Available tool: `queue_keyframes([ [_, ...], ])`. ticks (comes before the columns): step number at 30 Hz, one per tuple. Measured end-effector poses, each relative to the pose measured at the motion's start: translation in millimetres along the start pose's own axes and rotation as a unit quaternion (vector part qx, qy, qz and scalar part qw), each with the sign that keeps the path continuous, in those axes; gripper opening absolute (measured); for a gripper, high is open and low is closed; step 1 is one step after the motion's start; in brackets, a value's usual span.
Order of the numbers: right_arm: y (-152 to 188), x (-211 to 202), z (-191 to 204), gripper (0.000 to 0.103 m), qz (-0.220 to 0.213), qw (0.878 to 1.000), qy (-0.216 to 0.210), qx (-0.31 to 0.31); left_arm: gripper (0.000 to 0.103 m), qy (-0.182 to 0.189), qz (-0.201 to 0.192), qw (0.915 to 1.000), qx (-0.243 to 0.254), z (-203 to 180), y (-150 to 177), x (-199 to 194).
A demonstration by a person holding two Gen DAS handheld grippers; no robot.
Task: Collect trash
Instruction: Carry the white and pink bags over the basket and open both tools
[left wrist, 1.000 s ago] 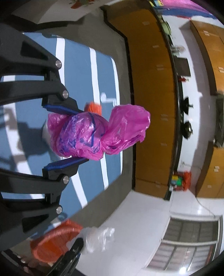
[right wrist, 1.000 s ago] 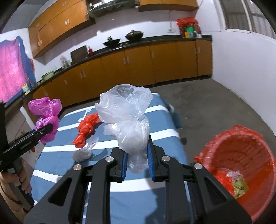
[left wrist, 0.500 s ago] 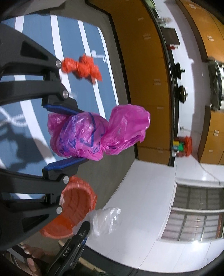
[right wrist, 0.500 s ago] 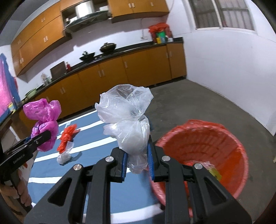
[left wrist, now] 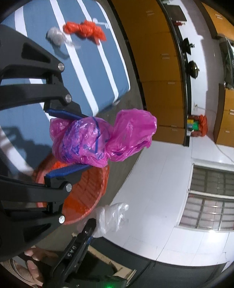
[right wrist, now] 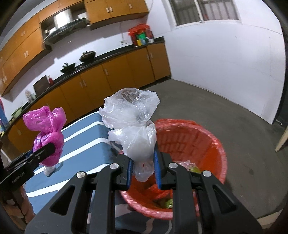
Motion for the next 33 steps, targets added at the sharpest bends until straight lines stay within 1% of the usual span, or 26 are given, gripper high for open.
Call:
queue_keyframes([
  [10,4.6,-10.2,-27.8,0.020,-0.005,0.999,0.022,0.026,0.045,0.059,0.017,0.9979,0.020,-47.1,3.4,23.2],
  [16,5.6,-10.0,-37.1,0.020,-0.004,0.999,0.027,0.038,0.045,0.074,0.029,0.9963,0.032,-60.7,8.3,36.9],
  [19,1.2,-4.6,-33.7,0.021,-0.004,0.999,0.029,0.043,0.045,0.079,0.035,0.9955,0.037,-68.7,7.5,44.0],
  [22,-1.7,-2.6,-38.4,0.021,-0.005,0.998,0.029,0.051,0.047,0.084,0.042,0.9948,0.039,-72.1,6.8,52.7],
  [25,-3.9,-2.0,-44.6,0.023,-0.005,0.998,0.021,0.062,0.049,0.087,0.050,0.9942,0.037,-81.5,5.8,61.3],
  [28,-6.6,-0.9,-51.5,0.028,-0.003,0.997,0.016,0.071,0.052,0.090,0.058,0.9936,0.037,-85.2,7.9,69.0],
  [31,-5.4,-1.1,-54.7,0.037,-0.005,0.997,0.015,0.077,0.054,0.090,0.067,0.9930,0.037,-86.2,10.6,76.6],
  [33,-4.8,-2.1,-56.0,0.039,-0.006,0.997,0.017,0.078,0.057,0.088,0.071,0.9929,0.037,-84.4,13.1,80.2],
])
Point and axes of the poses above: each gripper's, at about its wrist camera, not at the fingertips, and x roughly the way its jaws point, z to its left, y to its underside, the point moved 1 cm from there along x, roughly the way its jaws point, and after that the axes turned 15 degrees about -y, right-handed, at the moved point
